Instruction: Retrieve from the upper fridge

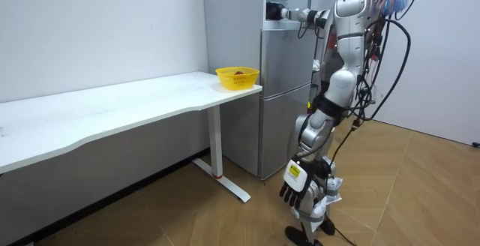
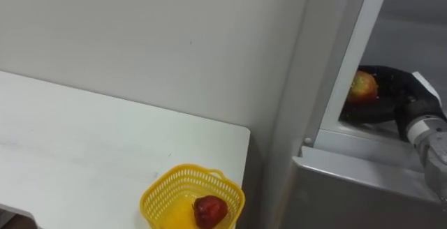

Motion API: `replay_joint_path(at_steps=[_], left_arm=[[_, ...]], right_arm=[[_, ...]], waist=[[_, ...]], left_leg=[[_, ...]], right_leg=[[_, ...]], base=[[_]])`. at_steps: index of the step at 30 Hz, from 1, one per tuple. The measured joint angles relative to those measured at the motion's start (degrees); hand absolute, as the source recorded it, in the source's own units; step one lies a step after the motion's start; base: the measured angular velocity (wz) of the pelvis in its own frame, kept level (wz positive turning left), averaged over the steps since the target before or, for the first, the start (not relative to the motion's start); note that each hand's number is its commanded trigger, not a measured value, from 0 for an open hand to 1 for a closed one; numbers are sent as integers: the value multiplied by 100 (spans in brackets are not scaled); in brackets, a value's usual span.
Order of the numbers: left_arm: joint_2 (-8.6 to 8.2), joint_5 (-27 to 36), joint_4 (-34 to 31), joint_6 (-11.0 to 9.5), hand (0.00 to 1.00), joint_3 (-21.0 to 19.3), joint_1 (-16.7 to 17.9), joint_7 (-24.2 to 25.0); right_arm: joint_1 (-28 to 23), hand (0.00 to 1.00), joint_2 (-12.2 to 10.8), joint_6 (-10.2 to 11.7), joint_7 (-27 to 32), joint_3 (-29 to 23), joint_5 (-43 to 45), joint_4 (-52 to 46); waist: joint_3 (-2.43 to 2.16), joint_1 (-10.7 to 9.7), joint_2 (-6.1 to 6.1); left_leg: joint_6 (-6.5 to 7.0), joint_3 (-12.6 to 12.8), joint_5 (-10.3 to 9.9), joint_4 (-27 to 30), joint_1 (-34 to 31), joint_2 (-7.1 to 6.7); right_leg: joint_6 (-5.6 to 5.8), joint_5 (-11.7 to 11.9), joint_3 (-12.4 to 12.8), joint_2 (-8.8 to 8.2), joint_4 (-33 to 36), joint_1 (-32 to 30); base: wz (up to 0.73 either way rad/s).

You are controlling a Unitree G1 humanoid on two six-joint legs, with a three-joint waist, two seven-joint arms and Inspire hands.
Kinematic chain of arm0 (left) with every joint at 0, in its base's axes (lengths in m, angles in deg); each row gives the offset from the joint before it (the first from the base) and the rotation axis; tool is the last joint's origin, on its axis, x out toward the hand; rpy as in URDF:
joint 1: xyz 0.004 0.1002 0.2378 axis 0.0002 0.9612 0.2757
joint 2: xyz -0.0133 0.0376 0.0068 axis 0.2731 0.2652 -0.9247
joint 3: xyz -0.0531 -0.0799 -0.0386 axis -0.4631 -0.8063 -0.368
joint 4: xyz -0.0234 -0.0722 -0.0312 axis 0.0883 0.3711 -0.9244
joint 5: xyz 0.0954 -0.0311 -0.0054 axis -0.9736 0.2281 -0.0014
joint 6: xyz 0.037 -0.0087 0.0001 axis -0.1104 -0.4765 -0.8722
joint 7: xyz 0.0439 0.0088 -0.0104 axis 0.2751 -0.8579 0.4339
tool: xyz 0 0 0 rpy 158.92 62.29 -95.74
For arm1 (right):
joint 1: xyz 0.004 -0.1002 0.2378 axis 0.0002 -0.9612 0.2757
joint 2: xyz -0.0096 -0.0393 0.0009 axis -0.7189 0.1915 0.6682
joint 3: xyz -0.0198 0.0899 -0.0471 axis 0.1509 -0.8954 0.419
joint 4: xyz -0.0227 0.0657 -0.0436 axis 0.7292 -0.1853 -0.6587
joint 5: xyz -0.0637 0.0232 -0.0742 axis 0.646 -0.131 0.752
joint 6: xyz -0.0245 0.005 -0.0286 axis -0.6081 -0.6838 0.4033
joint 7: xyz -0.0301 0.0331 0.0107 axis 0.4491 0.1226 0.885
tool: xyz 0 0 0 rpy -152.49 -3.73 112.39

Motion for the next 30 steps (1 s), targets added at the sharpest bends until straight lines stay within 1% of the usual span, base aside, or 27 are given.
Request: replay_joint_path(at_steps=[6,9,11,13,14,16,17,19,20,21,23,25,26,27,29,30], left_arm=[[1,-1,29,-10,0,-9,-40,-11],[-3,2,25,-13,0,-52,-40,-15],[-2,12,19,-13,0,-55,-39,-44],[-2,11,18,-14,0,-55,-35,-105],[-2,11,18,-14,0,-55,-38,-108],[-3,12,18,-15,0,-53,-62,-136],[-4,11,18,-15,0,-50,-71,-155],[-15,16,15,-36,0,-44,-92,-267],[-17,17,10,-45,0,-39,-93,-284],[-30,13,10,-78,0,-34,-89,-342],[-41,8,-4,-106,0,-51,-93,-386],[-52,11,-14,-134,0,-62,-101,-403],[-56,11,-15,-140,0,-66,-110,-418],[-59,8,-26,-155,0,-65,-113,-478],[-67,8,-24,-158,0,-65,-107,-513],[-77,8,-20,-159,0,-64,-116,-517]], right_arm=[[0,100,-6,0,-6,-10,-25,-1],[-1,100,-20,10,-1,-49,-24,-49],[-11,100,-28,10,48,-50,-19,-148],[-50,100,-88,9,169,-50,26,-397],[-67,100,-96,9,188,-50,25,-456],[-203,100,-97,10,327,-52,9,-746],[-264,100,-97,9,372,-52,8,-876],[-674,100,-105,12,598,-153,83,-1589],[-784,100,-120,17,630,-223,99,-1755],[-973,100,-162,18,685,-337,108,-2073],[-1218,100,-285,39,751,-512,110,-2466],[-1390,100,-435,71,875,-547,116,-2777],[-1426,100,-449,70,904,-547,139,-2862],[-1510,100,-515,65,1003,-569,241,-3078],[-1643,100,-668,64,1160,-610,390,-3446],[-1676,100,-758,64,1257,-617,467,-3624]], waist=[[6,-11,11],[13,-29,42],[8,-59,73],[-10,-160,98],[-19,-171,113],[-59,-194,164],[-69,-210,181],[-56,-240,237],[-57,-260,250],[-60,-318,278],[-59,-335,321],[-84,-384,370],[-91,-407,378],[-89,-475,387],[-82,-491,420],[-81,-540,438]], left_leg=[[0,-7,0,-22,0,-2],[0,66,-1,-27,-4,5],[1,90,0,-24,-8,7],[2,95,0,-29,-33,5],[2,99,0,-26,-32,6],[2,106,0,-39,-23,6],[2,111,0,-40,-17,9],[2,113,0,-41,4,16],[2,113,0,-42,3,16],[2,159,0,-55,8,23],[1,239,-1,-78,16,41],[0,295,-3,-136,20,51],[0,294,-4,-151,16,52],[0,309,-3,-169,10,51],[0,391,-4,-167,22,66],[1,419,-4,-160,26,74]], right_leg=[[1,0,2,0,-7,6],[1,0,45,0,-2,-50],[1,0,64,-2,7,-57],[1,1,70,-2,7,-68],[1,1,78,-1,5,-69],[2,1,102,0,3,-77],[2,1,112,5,2,-73],[2,1,175,17,4,-51],[2,1,171,17,6,-48],[2,1,178,17,12,-53],[2,2,228,27,12,-73],[-2,4,313,37,27,-110],[-2,4,317,37,31,-124],[-3,6,332,37,34,-144],[-7,11,406,47,34,-156],[-9,24,421,50,34,-160]], base=[[0],[-6],[-7],[0],[0],[-4],[-5],[-3],[0],[-4],[-14],[-14],[-6],[-10],[-16],[-10]])
